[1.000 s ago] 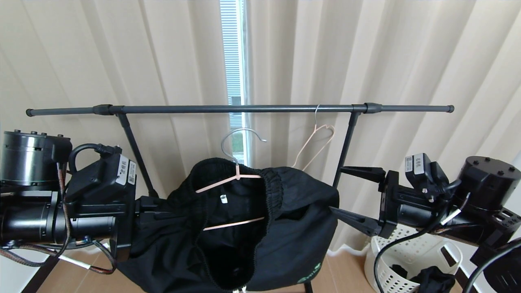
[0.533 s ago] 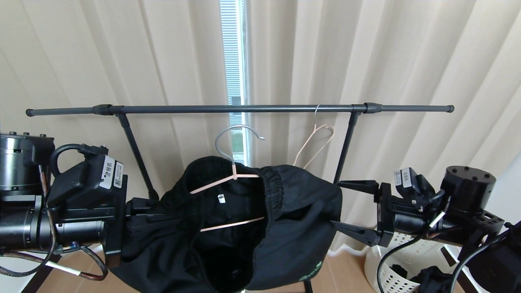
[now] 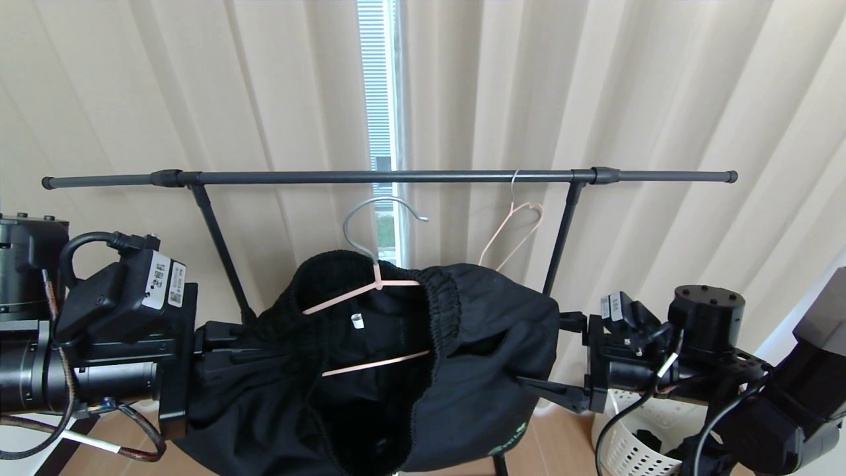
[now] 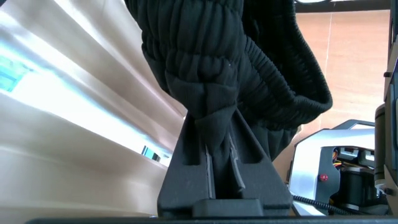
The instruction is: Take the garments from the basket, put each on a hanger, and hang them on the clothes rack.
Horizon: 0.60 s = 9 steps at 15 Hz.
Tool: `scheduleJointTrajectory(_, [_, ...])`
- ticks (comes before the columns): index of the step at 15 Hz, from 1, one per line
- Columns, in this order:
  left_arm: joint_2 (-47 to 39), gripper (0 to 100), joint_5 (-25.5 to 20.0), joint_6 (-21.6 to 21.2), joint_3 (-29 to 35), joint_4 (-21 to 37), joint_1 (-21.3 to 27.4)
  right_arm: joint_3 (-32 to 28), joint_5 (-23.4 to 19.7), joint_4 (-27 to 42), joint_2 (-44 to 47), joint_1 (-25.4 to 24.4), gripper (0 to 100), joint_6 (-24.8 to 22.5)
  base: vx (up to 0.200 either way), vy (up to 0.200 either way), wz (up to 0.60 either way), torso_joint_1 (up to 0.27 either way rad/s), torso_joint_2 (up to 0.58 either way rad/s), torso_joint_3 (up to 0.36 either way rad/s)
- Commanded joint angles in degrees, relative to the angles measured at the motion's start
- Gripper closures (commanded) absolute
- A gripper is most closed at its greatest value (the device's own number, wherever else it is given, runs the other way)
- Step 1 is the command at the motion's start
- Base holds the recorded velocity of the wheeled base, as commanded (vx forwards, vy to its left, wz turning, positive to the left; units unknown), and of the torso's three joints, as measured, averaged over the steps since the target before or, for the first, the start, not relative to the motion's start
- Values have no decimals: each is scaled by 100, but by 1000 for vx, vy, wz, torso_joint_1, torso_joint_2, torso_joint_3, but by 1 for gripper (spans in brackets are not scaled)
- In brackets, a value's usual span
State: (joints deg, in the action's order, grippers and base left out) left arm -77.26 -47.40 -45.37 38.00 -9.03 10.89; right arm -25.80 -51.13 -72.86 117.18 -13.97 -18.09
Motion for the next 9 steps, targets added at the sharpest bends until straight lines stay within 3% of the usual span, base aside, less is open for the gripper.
scheduleJointTrajectory(1, [89,100,2,37,-38,-11,1,-101,15,-9,227,-9,0,7,0,0,0,0,0,0])
scheduleJointTrajectory(4, [177,100,2,108,-205,-20,1,-119,77,-17,244,0,0,7,0,0,0,0,0,0])
scheduleJointTrajectory(5, [185,100,2,116,-240,-20,-8,-119,77,-17,244,17,100,7,0,0,0,0,0,0])
scheduleJointTrajectory(9, [308,100,2,486,-293,-20,-43,-251,85,0,253,307,100,-1,0,0,0,0,0,0])
